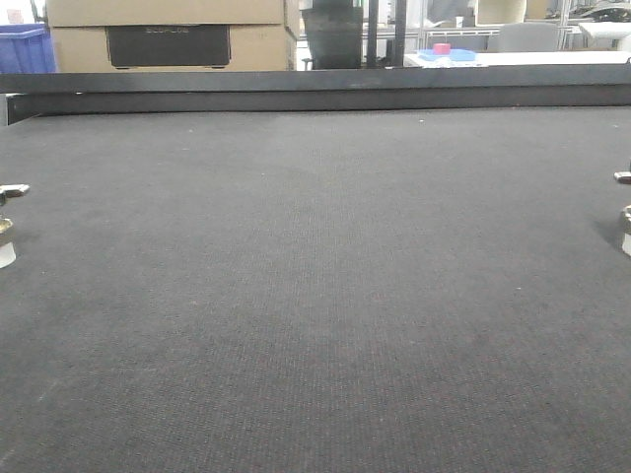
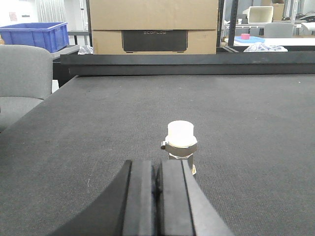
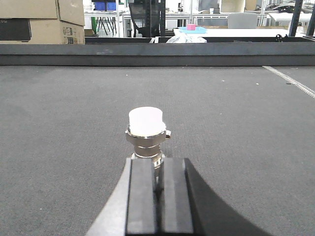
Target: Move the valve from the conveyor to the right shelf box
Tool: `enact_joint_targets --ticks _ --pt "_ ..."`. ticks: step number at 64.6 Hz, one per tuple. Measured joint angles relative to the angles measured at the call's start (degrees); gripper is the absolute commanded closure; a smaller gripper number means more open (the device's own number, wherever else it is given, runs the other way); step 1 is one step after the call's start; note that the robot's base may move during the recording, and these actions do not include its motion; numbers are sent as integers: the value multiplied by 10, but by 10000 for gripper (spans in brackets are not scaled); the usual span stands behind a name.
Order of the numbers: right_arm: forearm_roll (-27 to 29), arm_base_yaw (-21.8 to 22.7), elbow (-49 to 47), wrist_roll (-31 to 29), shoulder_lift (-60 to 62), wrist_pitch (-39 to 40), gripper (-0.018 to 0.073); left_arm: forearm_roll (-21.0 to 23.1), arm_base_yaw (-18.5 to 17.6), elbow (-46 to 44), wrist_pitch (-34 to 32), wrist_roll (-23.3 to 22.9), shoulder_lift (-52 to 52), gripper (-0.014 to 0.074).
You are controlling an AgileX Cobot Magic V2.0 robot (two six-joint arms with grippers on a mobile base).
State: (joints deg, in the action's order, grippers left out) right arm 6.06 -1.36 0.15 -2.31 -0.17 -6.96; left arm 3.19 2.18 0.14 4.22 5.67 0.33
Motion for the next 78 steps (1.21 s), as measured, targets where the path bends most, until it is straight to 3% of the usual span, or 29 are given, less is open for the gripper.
enact_joint_targets --ticks 43,59,70,78 --pt "0 0 0 0 0 5 721 0 0 0 -8 0 0 708" --pt "0 0 0 0 0 40 721 2 0 0 -62 0 0 708" --pt "0 0 -4 0 0 99 721 33 0 -2 -163 0 -1 708" --pt "0 0 -63 0 1 84 721 34 0 -62 -117 0 0 706"
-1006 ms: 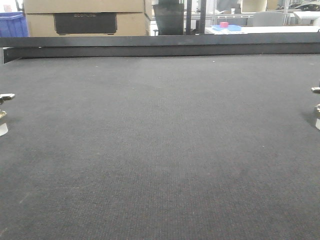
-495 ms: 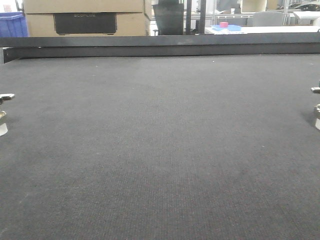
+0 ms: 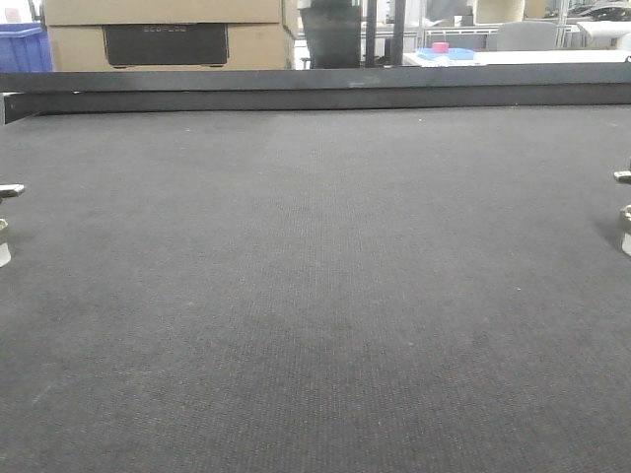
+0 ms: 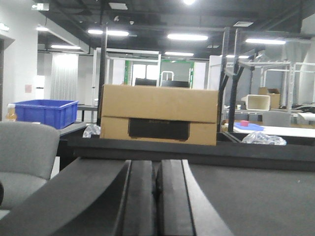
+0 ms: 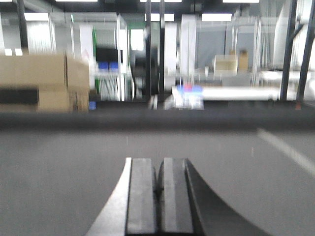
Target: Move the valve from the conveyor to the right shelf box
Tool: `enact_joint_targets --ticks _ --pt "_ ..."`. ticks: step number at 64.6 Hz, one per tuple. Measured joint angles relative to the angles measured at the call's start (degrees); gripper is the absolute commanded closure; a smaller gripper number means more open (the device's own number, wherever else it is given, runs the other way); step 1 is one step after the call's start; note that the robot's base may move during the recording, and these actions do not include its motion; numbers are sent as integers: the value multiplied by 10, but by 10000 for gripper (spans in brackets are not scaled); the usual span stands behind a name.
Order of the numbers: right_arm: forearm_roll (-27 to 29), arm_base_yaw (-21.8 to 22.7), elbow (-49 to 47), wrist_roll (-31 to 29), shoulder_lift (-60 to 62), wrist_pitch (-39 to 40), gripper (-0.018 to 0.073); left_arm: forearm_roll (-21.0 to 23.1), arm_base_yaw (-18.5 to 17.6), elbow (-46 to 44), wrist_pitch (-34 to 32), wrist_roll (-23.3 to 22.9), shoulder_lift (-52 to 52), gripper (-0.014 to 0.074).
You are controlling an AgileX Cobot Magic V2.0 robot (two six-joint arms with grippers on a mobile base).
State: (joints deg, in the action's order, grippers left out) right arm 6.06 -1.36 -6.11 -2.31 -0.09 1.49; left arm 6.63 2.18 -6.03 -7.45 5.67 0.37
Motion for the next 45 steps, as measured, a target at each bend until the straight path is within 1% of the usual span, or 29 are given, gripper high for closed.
enact_joint_targets --ticks 3,6,7,10,18,21,27,28,36,42,45 --pt "0 0 -35 0 1 -9 721 -10 0 -38 31 0 8 698" --pt "0 0 -67 0 0 -20 704 -21 0 -78 60 0 21 652" --pt "0 0 -78 0 0 -24 692 -24 0 -89 70 0 26 634" --pt "0 0 -118 0 -9 -35 618 -37 0 -135 112 0 50 562" --pt "0 0 -190 0 -54 -44 340 -53 0 -221 190 0 118 331" --pt "0 0 -209 0 -77 -45 197 -55 0 -250 214 0 148 255" --pt "0 0 -238 0 -119 -49 0 -56 0 -293 242 0 199 152" --pt "0 0 -241 0 -126 -49 -20 -56 0 -298 245 0 206 135" --pt "0 0 -252 0 -174 -52 -10 -56 -14 -324 257 0 257 -11" --pt "-7 0 -254 0 -211 -56 -10 -56 -32 -337 275 0 285 -1" --pt "-11 0 -260 0 -235 -70 -10 -56 -43 -349 302 0 306 4"
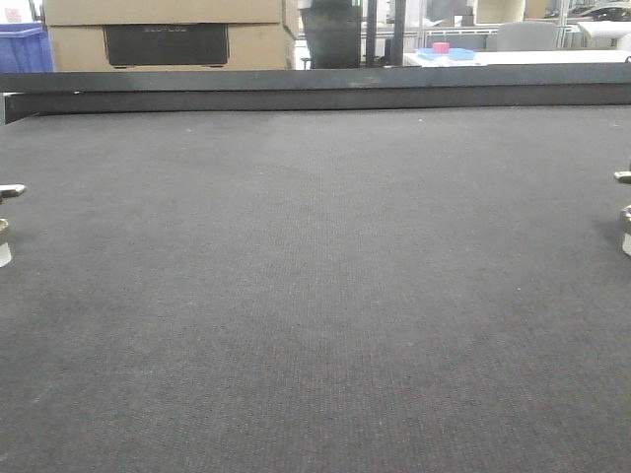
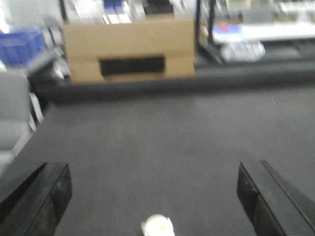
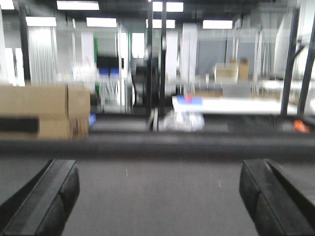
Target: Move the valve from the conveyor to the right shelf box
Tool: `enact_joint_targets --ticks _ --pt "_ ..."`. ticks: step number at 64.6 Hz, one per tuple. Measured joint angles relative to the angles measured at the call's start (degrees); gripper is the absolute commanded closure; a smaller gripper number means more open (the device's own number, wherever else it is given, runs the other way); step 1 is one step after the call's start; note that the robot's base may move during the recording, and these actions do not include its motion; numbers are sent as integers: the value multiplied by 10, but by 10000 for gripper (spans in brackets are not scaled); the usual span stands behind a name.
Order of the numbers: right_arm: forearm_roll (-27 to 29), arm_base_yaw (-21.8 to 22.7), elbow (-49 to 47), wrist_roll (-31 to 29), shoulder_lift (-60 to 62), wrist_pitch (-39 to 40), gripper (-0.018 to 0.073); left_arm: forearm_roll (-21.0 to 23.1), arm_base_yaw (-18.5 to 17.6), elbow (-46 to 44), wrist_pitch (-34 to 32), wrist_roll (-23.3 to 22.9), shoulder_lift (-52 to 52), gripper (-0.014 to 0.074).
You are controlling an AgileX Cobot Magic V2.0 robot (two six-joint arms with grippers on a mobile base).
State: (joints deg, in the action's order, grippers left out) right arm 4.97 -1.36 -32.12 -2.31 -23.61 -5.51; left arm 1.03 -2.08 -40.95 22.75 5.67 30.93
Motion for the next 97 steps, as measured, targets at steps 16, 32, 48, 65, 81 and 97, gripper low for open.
enact_joint_targets --ticks 16,32,48,65,81,97 --pt "-4 0 -129 0 -153 -178 -10 2 -26 -92 165 -1 122 6" --pt "-4 -1 -292 -10 -344 -386 -10 1 -26 -132 189 -1 203 6" --pt "-4 -5 -387 -17 -513 -554 -10 1 -26 -133 198 -1 226 6" --pt "-3 -5 -394 -18 -650 -571 -10 1 -26 -133 199 -1 226 6" --pt "26 -5 -394 -18 -707 -507 -10 1 -26 -133 201 -1 226 6" --pt "27 -5 -394 -18 -732 -488 -10 1 -26 -133 201 -1 226 6"
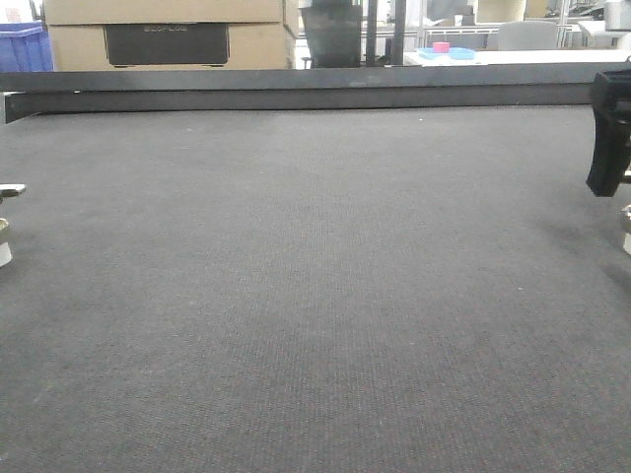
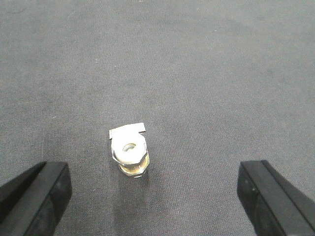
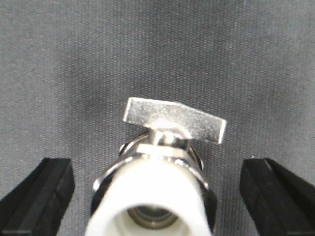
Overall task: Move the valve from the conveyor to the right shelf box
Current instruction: 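Close the right gripper around the white-capped brass valve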
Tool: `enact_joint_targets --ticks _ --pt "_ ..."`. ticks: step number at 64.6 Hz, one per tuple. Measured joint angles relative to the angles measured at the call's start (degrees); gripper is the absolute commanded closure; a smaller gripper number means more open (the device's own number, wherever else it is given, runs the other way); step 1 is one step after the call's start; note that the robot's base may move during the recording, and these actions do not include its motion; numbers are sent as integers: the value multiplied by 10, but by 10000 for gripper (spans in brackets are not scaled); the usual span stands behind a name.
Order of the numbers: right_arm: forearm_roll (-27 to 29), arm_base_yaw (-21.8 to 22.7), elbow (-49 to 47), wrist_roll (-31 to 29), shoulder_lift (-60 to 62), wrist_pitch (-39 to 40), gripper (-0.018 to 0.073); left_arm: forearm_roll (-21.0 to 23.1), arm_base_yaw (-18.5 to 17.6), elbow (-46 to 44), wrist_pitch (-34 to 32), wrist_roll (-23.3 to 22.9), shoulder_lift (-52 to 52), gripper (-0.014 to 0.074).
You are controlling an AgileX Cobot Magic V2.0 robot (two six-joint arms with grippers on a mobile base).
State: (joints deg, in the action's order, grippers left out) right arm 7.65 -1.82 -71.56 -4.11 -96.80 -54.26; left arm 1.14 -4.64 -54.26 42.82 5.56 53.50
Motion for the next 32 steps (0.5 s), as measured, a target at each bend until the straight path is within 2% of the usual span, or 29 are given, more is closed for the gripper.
enact_joint_targets --ticks 16,32 --pt "-1 -3 0 -8 -2 4 -10 0 0 0 1 0 0 6" --pt "-27 -26 0 -8 -2 4 -10 0 0 0 1 0 0 6"
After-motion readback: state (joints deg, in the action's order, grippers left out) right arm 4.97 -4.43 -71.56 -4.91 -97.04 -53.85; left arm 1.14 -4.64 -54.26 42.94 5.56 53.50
